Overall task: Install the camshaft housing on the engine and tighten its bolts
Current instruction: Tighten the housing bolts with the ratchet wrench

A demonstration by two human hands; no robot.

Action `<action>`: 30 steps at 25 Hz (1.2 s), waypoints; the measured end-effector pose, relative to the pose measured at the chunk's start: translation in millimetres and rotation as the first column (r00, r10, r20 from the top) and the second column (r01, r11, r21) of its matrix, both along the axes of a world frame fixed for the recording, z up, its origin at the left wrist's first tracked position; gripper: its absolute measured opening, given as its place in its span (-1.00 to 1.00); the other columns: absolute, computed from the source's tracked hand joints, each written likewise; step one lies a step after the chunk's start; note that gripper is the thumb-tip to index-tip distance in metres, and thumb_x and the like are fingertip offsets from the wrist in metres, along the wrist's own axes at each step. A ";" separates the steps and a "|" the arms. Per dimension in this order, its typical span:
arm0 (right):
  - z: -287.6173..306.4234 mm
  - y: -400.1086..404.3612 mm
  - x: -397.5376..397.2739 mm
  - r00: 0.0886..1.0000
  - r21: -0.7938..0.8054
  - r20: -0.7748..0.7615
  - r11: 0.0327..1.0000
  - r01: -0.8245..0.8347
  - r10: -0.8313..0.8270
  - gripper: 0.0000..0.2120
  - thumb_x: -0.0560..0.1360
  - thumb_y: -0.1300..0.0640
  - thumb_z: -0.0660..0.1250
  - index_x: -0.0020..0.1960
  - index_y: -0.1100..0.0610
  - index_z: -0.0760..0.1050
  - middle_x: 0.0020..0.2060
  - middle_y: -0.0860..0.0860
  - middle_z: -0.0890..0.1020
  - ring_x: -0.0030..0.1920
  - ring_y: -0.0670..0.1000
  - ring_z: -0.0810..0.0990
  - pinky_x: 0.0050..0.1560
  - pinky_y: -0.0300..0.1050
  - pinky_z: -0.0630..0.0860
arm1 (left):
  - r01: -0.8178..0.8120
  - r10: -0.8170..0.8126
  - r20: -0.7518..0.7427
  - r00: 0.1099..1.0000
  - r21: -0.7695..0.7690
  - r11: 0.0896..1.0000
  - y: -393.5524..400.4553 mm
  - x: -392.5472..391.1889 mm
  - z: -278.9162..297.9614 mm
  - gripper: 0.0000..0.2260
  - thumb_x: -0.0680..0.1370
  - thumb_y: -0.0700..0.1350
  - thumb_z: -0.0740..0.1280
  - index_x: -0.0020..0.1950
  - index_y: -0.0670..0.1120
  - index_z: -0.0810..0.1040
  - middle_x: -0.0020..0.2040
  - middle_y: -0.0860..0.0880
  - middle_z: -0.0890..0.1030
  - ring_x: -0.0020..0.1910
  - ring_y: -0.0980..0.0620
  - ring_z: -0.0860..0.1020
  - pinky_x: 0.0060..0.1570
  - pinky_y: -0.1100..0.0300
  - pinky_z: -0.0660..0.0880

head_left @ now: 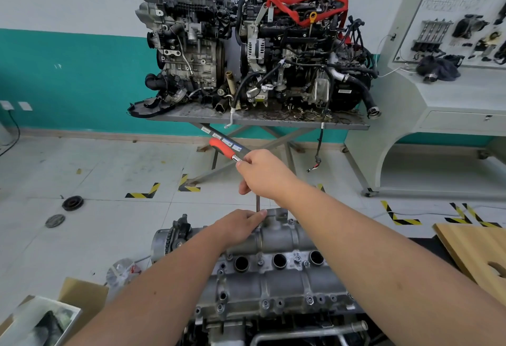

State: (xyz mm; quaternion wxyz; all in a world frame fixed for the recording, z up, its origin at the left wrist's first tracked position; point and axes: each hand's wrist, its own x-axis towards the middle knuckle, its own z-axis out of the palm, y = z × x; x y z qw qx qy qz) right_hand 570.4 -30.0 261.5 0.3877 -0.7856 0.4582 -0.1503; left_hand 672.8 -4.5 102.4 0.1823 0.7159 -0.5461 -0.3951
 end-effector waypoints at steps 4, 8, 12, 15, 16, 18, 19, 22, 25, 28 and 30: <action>-0.6 -2.0 5.2 0.979 -0.004 0.052 0.980 0.197 -0.197 -0.72 0.62 0.13 0.09 -0.06 0.24 0.52 -0.30 0.09 0.71 -0.28 0.02 0.65 -0.27 -0.18 0.51 | -0.016 0.016 0.006 1.000 -0.003 1.000 1.0 -1.1 1.7 -0.50 0.58 0.39 0.05 -0.20 -0.01 0.42 -0.27 0.06 0.48 -0.24 0.05 0.44 -0.16 0.13 0.35; -4.2 -5.2 6.6 0.984 -0.214 -0.169 0.977 0.013 -0.050 -0.74 0.66 0.08 0.06 0.01 0.17 0.49 -0.17 0.09 0.65 -0.13 0.14 0.63 -0.19 -0.01 0.53 | -0.015 0.015 -0.013 1.000 0.011 1.000 1.4 0.0 1.5 -0.45 0.58 0.40 0.05 -0.03 -0.03 0.56 -0.14 0.07 0.57 -0.13 0.08 0.50 -0.08 0.12 0.37; -2.4 -11.7 -6.1 0.732 -0.478 -0.628 0.612 -0.630 0.263 -0.67 0.69 -0.13 0.01 0.16 0.03 0.46 -0.03 -0.01 0.47 -0.01 0.04 0.47 -0.13 -0.01 0.42 | 0.015 -0.015 0.006 1.000 0.001 1.000 0.7 0.6 2.2 -0.46 0.59 0.39 0.03 -0.03 0.00 0.58 -0.14 0.09 0.57 -0.12 0.07 0.50 -0.12 0.13 0.35; -3.8 -15.2 -17.6 0.758 -0.514 -0.597 0.600 -0.613 0.264 -0.66 0.68 -0.19 -0.02 -0.01 -0.01 0.39 -0.17 -0.06 0.45 -0.12 0.04 0.45 -0.25 -0.05 0.34 | 0.011 -0.011 0.008 1.000 0.000 1.000 0.5 0.5 2.7 -0.43 0.58 0.40 0.04 -0.10 -0.06 0.53 -0.17 0.04 0.57 -0.18 0.04 0.48 -0.16 0.13 0.35; -6.6 -15.2 -18.5 0.803 -0.554 -0.569 0.639 -0.534 0.178 -0.66 0.67 -0.21 -0.04 -0.04 -0.02 0.37 -0.23 -0.07 0.44 -0.16 0.07 0.46 -0.30 -0.07 0.28 | 0.009 -0.009 0.005 1.000 0.000 1.000 0.5 0.5 2.3 -0.44 0.58 0.40 0.04 -0.08 -0.06 0.52 -0.13 0.02 0.58 -0.15 0.03 0.49 -0.13 0.15 0.36; -11.1 -13.6 -15.3 0.862 -0.601 -0.506 0.726 -0.333 -0.025 -0.63 0.67 -0.21 -0.05 -0.07 -0.02 0.39 -0.34 -0.07 0.37 -0.23 0.10 0.44 -0.36 -0.09 0.20 | 0.000 0.000 -0.003 1.000 0.005 1.000 0.9 0.3 0.4 -0.48 0.58 0.41 0.05 -0.03 0.00 0.51 -0.03 0.02 0.58 -0.06 0.03 0.50 -0.10 0.21 0.35; -11.9 -12.6 -12.0 0.873 -0.594 -0.477 0.769 -0.237 -0.099 -0.62 0.67 -0.21 -0.04 -0.08 -0.02 0.41 -0.36 -0.07 0.33 -0.25 0.11 0.43 -0.35 -0.09 0.20 | -0.004 0.004 -0.005 1.000 0.009 1.000 1.1 0.2 0.3 -0.47 0.57 0.42 0.05 -0.01 0.00 0.53 0.00 0.03 0.59 -0.02 0.03 0.52 -0.12 0.24 0.34; -12.3 -9.6 -1.1 0.858 -0.571 -0.455 0.818 -0.078 -0.236 -0.57 0.67 -0.19 -0.02 0.01 0.03 0.53 -0.35 -0.02 0.31 -0.25 0.13 0.41 -0.23 -0.04 0.26 | -0.007 0.007 0.002 1.000 0.004 1.000 2.2 0.8 0.4 -0.46 0.55 0.45 0.05 0.02 0.03 0.55 0.03 0.06 0.59 0.02 0.06 0.52 -0.15 0.29 0.31; -14.1 -12.0 -1.8 0.859 -0.627 -0.456 0.769 -0.125 -0.232 -0.59 0.68 -0.16 -0.03 -0.01 0.03 0.50 -0.34 0.00 0.40 -0.28 0.12 0.39 -0.24 -0.04 0.24 | -0.018 0.019 -0.040 0.999 0.013 1.000 3.6 1.9 1.6 -0.50 0.54 0.46 0.05 0.01 0.11 0.55 0.09 0.12 0.59 0.04 0.11 0.50 0.02 0.18 0.39; -7.7 -25.6 -19.4 0.867 -0.599 -0.497 0.710 -0.371 0.034 -0.63 0.67 -0.23 -0.04 -0.10 0.00 0.33 -0.29 -0.07 0.43 -0.24 0.07 0.42 -0.34 -0.08 0.21 | -0.031 0.031 -0.080 0.996 -0.005 1.000 5.3 4.9 0.6 -0.41 0.55 0.44 0.03 0.30 0.10 0.55 0.24 0.16 0.52 0.20 0.08 0.45 0.18 0.12 0.32; -3.7 -31.2 -30.5 0.793 -0.550 -0.557 0.606 -0.575 0.247 -0.64 0.65 -0.24 -0.01 -0.11 -0.01 0.31 -0.25 -0.10 0.37 -0.17 0.02 0.44 -0.30 -0.09 0.25 | -0.037 0.035 -0.089 0.995 -0.015 0.999 6.3 5.8 1.4 -0.45 0.55 0.44 0.02 0.23 0.14 0.57 0.18 0.21 0.49 0.18 0.12 0.45 0.14 0.13 0.31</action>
